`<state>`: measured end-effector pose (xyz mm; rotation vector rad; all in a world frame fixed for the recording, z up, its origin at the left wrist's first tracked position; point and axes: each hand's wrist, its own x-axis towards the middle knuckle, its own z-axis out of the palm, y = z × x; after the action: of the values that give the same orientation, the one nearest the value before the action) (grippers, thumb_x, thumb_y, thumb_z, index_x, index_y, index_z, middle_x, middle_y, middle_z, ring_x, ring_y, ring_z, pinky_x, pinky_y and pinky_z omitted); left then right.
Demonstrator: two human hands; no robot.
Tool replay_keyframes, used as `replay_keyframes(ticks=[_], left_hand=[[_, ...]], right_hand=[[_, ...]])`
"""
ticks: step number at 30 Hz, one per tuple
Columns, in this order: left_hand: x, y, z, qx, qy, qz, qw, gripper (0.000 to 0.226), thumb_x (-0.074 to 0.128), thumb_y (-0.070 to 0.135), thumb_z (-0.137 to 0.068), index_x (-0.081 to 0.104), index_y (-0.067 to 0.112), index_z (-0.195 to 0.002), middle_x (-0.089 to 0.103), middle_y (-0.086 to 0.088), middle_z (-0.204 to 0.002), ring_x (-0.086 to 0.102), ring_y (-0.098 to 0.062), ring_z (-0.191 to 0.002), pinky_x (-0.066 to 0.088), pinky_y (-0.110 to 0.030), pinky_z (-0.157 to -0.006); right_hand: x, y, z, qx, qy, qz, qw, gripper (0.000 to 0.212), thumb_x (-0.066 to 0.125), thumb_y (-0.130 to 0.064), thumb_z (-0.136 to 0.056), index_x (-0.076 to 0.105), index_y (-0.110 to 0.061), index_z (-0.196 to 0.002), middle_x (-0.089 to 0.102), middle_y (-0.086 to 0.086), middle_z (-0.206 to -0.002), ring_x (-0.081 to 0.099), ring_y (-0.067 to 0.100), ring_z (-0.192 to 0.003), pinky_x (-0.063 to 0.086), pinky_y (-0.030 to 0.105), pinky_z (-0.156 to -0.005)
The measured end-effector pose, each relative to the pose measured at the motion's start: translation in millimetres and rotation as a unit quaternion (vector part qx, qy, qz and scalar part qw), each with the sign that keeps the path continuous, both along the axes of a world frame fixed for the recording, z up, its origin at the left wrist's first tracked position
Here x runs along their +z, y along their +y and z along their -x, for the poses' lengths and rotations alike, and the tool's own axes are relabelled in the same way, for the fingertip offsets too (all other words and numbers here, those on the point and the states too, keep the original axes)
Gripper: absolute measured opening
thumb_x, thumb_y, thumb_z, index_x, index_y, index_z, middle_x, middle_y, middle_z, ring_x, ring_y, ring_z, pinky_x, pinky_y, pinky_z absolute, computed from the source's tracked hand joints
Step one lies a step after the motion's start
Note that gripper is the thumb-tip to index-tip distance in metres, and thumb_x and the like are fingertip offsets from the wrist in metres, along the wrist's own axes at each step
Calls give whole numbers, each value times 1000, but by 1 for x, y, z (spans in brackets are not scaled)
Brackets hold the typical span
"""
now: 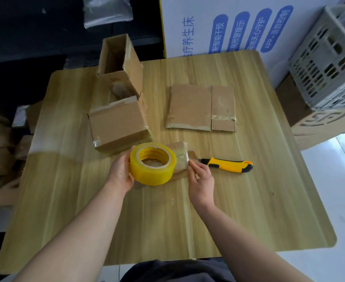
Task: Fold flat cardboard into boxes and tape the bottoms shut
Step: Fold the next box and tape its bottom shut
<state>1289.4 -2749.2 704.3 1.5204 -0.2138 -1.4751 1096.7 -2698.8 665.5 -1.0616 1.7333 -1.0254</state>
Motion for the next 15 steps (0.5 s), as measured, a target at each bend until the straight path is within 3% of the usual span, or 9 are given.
replay_keyframes(ticks=[2, 6, 9, 15], left_hand=[[-1, -1, -2, -1, -6, -1, 1000, 14, 57, 18, -93, 67, 13, -85, 70, 4, -63, 66, -7, -58, 49, -24, -59], [-2, -2, -5, 0, -4, -4, 1000, 30, 56, 15, -93, 73, 14, -68, 69, 3, -61, 65, -7, -54, 48, -16, -48], [1, -2, -2, -9, -4, -10, 1000, 44, 56, 16, -93, 74, 17, -53, 68, 5, -57, 64, -6, -50, 46, -13, -43], [4, -2, -3, 8, 2, -23, 1000, 38, 58, 21, -92, 74, 17, -58, 67, 5, -59, 63, -6, -55, 47, -18, -49]], right_hand=[[-1, -2, 1, -19, -53, -31, 998, 25, 59, -15, -95, 69, -14, -118, 57, -9, -110, 57, 11, -109, 42, 19, -95], [6, -19, 13, 2, -113, -49, 992, 29, 56, -19, -96, 65, -19, -124, 50, -6, -120, 50, 8, -116, 37, 16, -94], [6, -38, 12, 74, -88, -52, 992, 37, 48, -22, -100, 53, -22, -137, 43, -5, -124, 45, 9, -119, 34, 12, -93], [-14, -47, 17, 147, 2, -70, 987, 37, 42, -31, -101, 53, -28, -137, 40, -3, -129, 38, 15, -127, 31, 33, -111]])
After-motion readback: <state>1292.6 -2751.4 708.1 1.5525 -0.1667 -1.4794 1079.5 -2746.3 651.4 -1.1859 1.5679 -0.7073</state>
